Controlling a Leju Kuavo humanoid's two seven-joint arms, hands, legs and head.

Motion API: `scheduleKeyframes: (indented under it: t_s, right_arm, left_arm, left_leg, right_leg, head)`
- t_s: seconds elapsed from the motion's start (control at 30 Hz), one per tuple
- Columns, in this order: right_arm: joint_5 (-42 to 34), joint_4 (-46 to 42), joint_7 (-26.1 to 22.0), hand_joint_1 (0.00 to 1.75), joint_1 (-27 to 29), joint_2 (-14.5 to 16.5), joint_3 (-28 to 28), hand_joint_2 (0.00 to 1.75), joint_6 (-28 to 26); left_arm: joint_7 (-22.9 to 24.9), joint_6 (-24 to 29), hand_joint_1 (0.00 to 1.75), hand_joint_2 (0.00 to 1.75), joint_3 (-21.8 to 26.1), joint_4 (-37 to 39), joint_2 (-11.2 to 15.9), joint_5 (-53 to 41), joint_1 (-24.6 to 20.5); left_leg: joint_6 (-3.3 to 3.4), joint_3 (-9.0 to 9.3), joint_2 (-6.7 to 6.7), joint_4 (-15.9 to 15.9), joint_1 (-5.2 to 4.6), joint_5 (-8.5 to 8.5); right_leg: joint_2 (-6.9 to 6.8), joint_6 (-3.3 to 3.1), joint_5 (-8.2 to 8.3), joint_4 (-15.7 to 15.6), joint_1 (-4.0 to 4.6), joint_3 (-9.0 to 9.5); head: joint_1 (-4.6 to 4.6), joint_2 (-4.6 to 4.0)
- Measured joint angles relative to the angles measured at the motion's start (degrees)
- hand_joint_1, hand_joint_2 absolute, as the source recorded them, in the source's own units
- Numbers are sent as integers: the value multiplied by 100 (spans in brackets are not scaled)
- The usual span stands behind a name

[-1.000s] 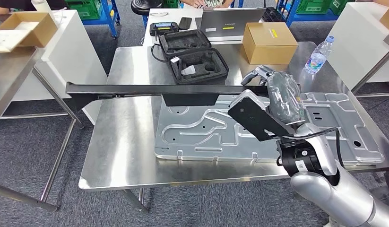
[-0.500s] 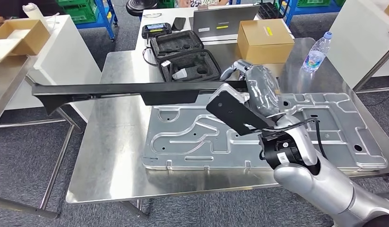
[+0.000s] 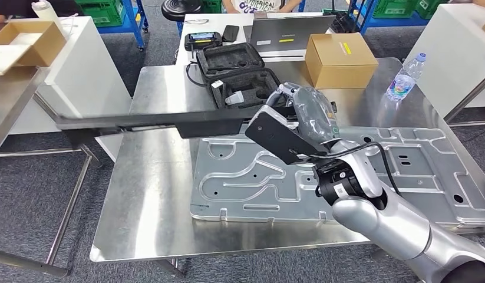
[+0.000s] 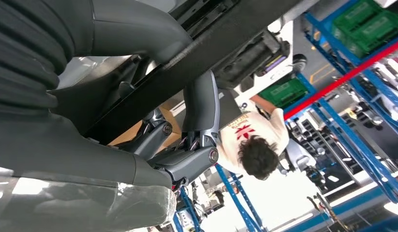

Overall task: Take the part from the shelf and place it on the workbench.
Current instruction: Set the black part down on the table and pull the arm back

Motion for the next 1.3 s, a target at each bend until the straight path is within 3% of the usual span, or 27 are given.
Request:
scheduleKeyframes:
  t_s: [0.07,0.1,0.2,0.27,0.33,0.4,0.43,0.47,0.5,0.57,0.63,0.77,0.83,0.9,0.93,0.97,1.0,1.07,1.13,1.23,1.3]
  right_arm:
    - [33,81,16,175,-29,-34,16,175,60]
    - [50,117,23,175,-43,-51,23,175,86]
    - [73,214,34,175,-57,-102,44,175,177]
    - [89,272,38,87,-64,-134,58,87,247]
    - [106,312,40,0,-69,-148,68,0,286]
    - [110,365,40,0,-69,-151,87,0,307]
    - [113,399,40,0,-66,-156,99,0,315]
    - [119,427,40,0,-64,-162,110,0,318]
    - [136,448,40,0,-63,-168,115,0,318]
    - [190,455,40,0,-65,-175,110,0,318]
    - [260,462,40,0,-64,-182,103,0,325]
    - [436,480,42,0,-39,-203,49,0,351]
    - [485,480,42,0,-15,-228,1,0,365]
    - [520,480,42,0,22,-239,-20,0,386]
    - [536,480,42,0,46,-240,-21,0,396]
    - [555,480,42,0,65,-240,-21,0,400]
    - [569,478,42,0,72,-239,-22,0,400]
    - [590,467,42,0,57,-236,-24,0,386]
    - [590,437,42,0,42,-223,-19,0,373]
    - [589,383,42,0,12,-181,-9,0,352]
    - [586,334,42,0,-27,-139,-5,0,324]
  left_arm:
    - [-9,-12,0,175,1,0,-2,2,-1]
    - [-18,-16,0,175,1,1,-2,3,-2]
    - [-39,-26,0,175,2,1,-3,7,7]
    - [-44,-34,0,175,2,1,-5,8,7]
    - [-49,-38,0,175,2,1,-8,11,5]
    - [-52,-38,0,175,3,1,-10,15,9]
    - [-55,-32,0,175,3,1,-10,15,12]
    - [-59,-16,0,131,3,1,-10,13,14]
    - [-63,12,0,87,3,1,-10,10,14]
    - [-63,85,0,0,3,1,-10,11,10]
    - [-42,152,0,0,4,1,-10,34,8]
    - [-66,317,0,0,9,1,-14,115,58]
    - [-100,349,0,0,19,1,-17,142,81]
    - [-101,355,0,0,34,1,-18,172,93]
    - [-101,363,0,0,40,1,-19,186,96]
    - [-100,380,0,0,45,1,-20,198,96]
    - [-100,407,0,0,49,1,-20,206,95]
    - [-97,482,0,0,56,1,-21,209,93]
    - [-72,547,0,0,64,1,-23,208,84]
    - [-35,597,0,0,85,1,-26,220,75]
    - [-38,628,0,0,94,1,-31,242,73]
  left_leg:
    - [-57,15,-14,43,-8,-53]
    - [-86,13,-17,64,-20,-78]
    - [-153,5,-15,85,-32,-113]
    - [-216,-65,-4,243,-6,-227]
    - [-280,-329,8,815,19,-526]
    - [-318,-684,12,1535,34,-795]
    - [-323,-790,12,1715,36,-817]
    - [-318,-798,13,1681,36,-738]
    - [-298,-694,12,1418,34,-569]
    - [-224,-314,13,605,9,-199]
    - [-166,-80,16,141,-31,-63]
    - [-86,11,21,25,-26,-57]
    - [-31,65,26,-22,1,-42]
    - [0,80,28,-21,3,-51]
    - [1,84,28,-20,5,-55]
    - [-4,90,27,-16,9,-62]
    - [-17,100,25,-10,18,-73]
    - [-79,114,19,33,28,-118]
    - [-146,104,13,89,10,-168]
    - [-207,91,12,111,17,-192]
    - [-263,-6,20,359,42,-358]
  right_leg:
    - [-5,-7,408,-819,-7,339]
    - [-5,-25,505,-1077,-7,450]
    - [7,-120,517,-1204,14,501]
    - [7,-184,523,-1214,10,511]
    - [7,-229,522,-1219,0,519]
    - [8,-251,511,-1217,3,522]
    - [9,-254,505,-1216,6,526]
    - [11,-253,498,-1216,8,534]
    - [14,-248,489,-1216,10,547]
    - [20,-224,462,-1217,22,583]
    - [24,-185,435,-1217,32,603]
    - [20,-82,340,-1143,19,613]
    - [14,-54,51,-638,14,396]
    - [15,-31,-281,153,13,-9]
    - [14,-19,-332,401,6,-152]
    - [14,-6,-270,432,-4,-190]
    - [13,7,-104,221,-19,-103]
    - [7,42,291,-599,-51,292]
    - [18,17,468,-1114,-58,542]
    - [34,-101,475,-1163,-30,551]
    - [31,-162,490,-1170,-38,552]
  head:
    - [1,0]
    - [-1,0]
    - [-3,0]
    - [-9,0]
    - [-22,-1]
    - [-28,-1]
    - [-29,-1]
    - [-30,-2]
    - [-30,-2]
    - [-30,-1]
    - [-28,1]
    - [-22,1]
    - [-5,0]
    - [9,0]
    - [10,0]
    - [11,0]
    - [13,0]
    - [19,-1]
    - [18,-1]
    - [14,-1]
    - [9,0]
